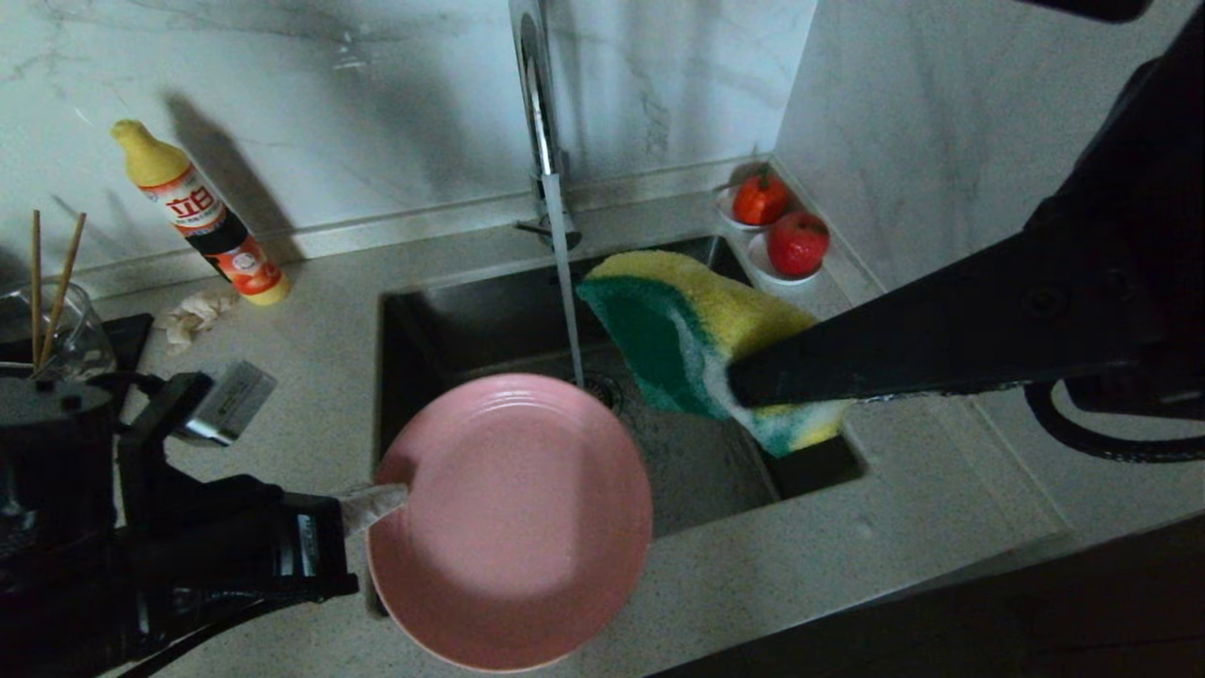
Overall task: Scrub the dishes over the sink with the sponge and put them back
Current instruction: Wipe the plate, then rinse the plate
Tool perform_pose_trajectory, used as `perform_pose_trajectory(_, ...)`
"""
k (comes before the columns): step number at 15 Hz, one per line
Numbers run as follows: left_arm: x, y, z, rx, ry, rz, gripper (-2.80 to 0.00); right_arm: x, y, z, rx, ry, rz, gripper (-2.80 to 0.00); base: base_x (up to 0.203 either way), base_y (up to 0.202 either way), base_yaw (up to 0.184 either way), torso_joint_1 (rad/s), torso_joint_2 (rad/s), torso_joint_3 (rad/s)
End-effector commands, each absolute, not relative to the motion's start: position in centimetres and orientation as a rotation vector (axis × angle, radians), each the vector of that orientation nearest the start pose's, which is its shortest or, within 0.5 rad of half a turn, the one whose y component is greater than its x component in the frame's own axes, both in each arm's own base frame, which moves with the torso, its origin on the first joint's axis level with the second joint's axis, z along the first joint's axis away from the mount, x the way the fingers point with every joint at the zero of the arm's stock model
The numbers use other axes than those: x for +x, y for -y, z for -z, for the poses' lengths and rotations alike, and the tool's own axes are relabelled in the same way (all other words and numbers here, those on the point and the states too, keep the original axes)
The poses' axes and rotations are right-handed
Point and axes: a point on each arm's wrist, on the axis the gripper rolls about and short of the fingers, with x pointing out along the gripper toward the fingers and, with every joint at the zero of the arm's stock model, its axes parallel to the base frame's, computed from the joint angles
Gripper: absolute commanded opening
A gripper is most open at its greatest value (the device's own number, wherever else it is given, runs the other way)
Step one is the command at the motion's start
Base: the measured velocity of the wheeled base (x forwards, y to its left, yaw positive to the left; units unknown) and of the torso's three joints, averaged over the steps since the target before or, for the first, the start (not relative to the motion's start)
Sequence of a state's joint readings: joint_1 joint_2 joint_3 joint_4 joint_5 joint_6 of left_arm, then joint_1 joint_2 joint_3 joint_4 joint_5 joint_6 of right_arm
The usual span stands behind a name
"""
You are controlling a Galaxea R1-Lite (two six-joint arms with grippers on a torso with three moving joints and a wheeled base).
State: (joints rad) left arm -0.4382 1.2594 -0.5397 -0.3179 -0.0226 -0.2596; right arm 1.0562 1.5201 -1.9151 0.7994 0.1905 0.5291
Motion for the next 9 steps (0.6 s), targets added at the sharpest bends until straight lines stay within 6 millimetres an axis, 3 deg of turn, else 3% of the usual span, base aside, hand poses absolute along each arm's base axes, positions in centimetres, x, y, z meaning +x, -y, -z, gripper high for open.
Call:
perform_pose_trajectory(1, 18.8, 8.6, -16.8, -0.194, -0.553, 0.333, -2.80, 10.0, -17.6, -39.6, 0.281, -0.700, -1.064, -2.80, 0.000, 0.000, 0.000, 0.000, 0.00, 0.000)
perform_pose_trajectory(5, 22.1, 9.6, -15.5, -0.293, -0.574, 0.277, -2.80, 10.4, -16.3, -39.1, 0.288, -0.700, -1.014, -2.80, 0.000, 0.000, 0.000, 0.000, 0.00, 0.000)
perform_pose_trajectory(9, 25.8, 11.1, -15.4, -0.369, -0.516, 0.277, -2.80, 10.3, -15.6, -37.8, 0.271, -0.735, -0.980, -2.80, 0.000, 0.000, 0.000, 0.000, 0.00, 0.000)
